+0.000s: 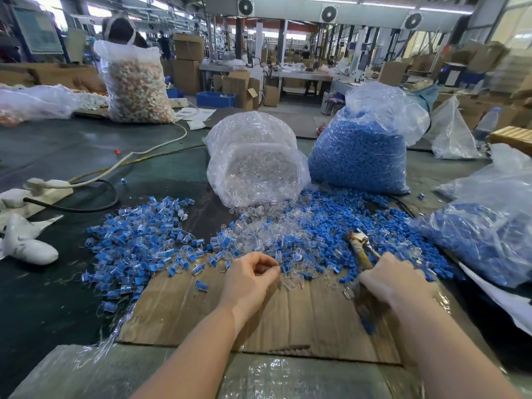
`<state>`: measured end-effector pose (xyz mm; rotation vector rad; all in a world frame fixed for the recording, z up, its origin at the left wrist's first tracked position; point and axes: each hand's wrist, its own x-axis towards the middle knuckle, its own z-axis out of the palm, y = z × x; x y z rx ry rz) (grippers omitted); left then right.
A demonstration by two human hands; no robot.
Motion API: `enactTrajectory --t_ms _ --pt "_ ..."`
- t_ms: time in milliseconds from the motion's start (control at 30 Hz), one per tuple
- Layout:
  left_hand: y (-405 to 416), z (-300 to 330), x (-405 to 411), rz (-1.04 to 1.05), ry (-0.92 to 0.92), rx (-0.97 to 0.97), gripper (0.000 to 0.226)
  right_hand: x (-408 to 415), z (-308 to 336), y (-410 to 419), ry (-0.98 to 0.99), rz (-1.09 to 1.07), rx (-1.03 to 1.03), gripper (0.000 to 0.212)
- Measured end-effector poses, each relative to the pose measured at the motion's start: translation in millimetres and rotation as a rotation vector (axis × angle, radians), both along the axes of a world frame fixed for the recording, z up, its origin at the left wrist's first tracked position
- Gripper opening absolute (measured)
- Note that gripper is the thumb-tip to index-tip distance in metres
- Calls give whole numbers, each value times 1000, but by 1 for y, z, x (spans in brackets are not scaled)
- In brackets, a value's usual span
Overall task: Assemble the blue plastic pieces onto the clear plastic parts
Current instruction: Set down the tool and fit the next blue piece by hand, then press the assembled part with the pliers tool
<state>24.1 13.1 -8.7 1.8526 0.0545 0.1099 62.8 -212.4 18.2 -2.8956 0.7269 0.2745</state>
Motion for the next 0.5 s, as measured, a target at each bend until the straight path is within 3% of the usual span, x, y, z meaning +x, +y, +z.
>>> enactTrajectory --t_ms 300,400,500 --pt "1 13 7 66 107 -226 3 -7 20 10 -204 120 57 21" --pt "3 22 13 83 172 -371 7 -23 34 30 -263 262 353 17" --pt "6 29 18 108 196 -452 5 -38 47 50 -149 320 779 7"
